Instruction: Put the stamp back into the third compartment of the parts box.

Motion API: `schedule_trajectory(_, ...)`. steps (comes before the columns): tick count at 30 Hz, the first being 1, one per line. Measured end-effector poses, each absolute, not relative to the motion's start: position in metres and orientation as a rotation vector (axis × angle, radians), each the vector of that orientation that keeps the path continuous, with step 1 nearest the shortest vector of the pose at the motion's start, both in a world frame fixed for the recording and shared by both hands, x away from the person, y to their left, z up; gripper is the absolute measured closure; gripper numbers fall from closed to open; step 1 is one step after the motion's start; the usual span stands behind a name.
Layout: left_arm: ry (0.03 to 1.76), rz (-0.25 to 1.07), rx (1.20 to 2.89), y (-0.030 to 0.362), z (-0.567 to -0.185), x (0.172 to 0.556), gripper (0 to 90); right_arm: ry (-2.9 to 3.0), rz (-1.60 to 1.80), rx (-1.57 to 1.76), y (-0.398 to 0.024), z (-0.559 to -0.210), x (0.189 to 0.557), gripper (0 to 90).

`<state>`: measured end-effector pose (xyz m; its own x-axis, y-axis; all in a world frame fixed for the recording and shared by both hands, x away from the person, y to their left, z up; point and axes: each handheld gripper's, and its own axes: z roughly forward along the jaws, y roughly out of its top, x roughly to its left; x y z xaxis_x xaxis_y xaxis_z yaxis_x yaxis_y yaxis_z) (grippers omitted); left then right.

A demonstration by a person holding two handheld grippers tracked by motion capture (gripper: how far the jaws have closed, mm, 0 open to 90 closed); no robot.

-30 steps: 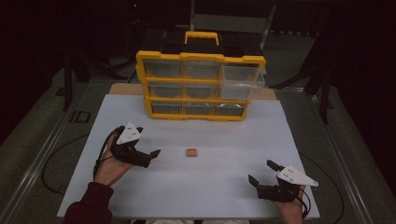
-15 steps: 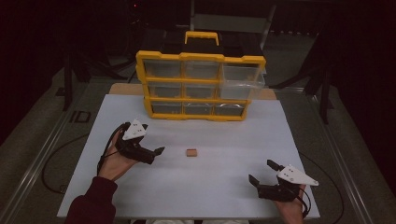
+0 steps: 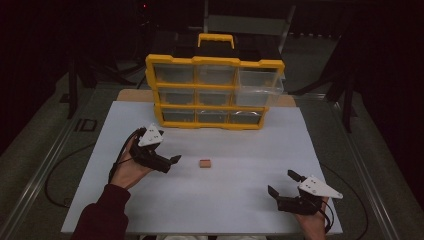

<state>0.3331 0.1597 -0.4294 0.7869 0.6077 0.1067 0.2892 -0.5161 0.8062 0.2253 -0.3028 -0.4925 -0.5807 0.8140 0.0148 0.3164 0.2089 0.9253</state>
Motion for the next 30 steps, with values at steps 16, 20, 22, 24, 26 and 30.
schedule_trajectory(16, 0.646, 0.464, 2.168, 0.149, -0.43, 0.341, 0.0, 1.975, 1.383, 1.041, -0.303, -0.489, 0.232, 7.4)
schedule_trajectory(20, 0.64, 0.457, 2.181, 0.146, -0.431, 0.344, 0.0, 1.97, 1.387, 1.042, -0.302, -0.489, 0.234, 7.4)
schedule_trajectory(22, 0.64, 0.455, 2.179, 0.145, -0.43, 0.345, 0.0, 1.97, 1.389, 1.04, -0.301, -0.489, 0.235, 7.4)
schedule_trajectory(24, 0.639, 0.456, 2.18, 0.144, -0.429, 0.346, 0.0, 1.967, 1.391, 1.036, -0.3, -0.488, 0.236, 7.4)
schedule_trajectory(26, 0.634, 0.456, 2.181, 0.143, -0.429, 0.347, 0.0, 1.966, 1.402, 1.04, -0.299, -0.488, 0.237, 7.4)
schedule_trajectory(30, 0.634, 0.451, 2.183, 0.142, -0.427, 0.349, 0.0, 1.96, 1.407, 1.03, -0.294, -0.485, 0.241, 7.4)
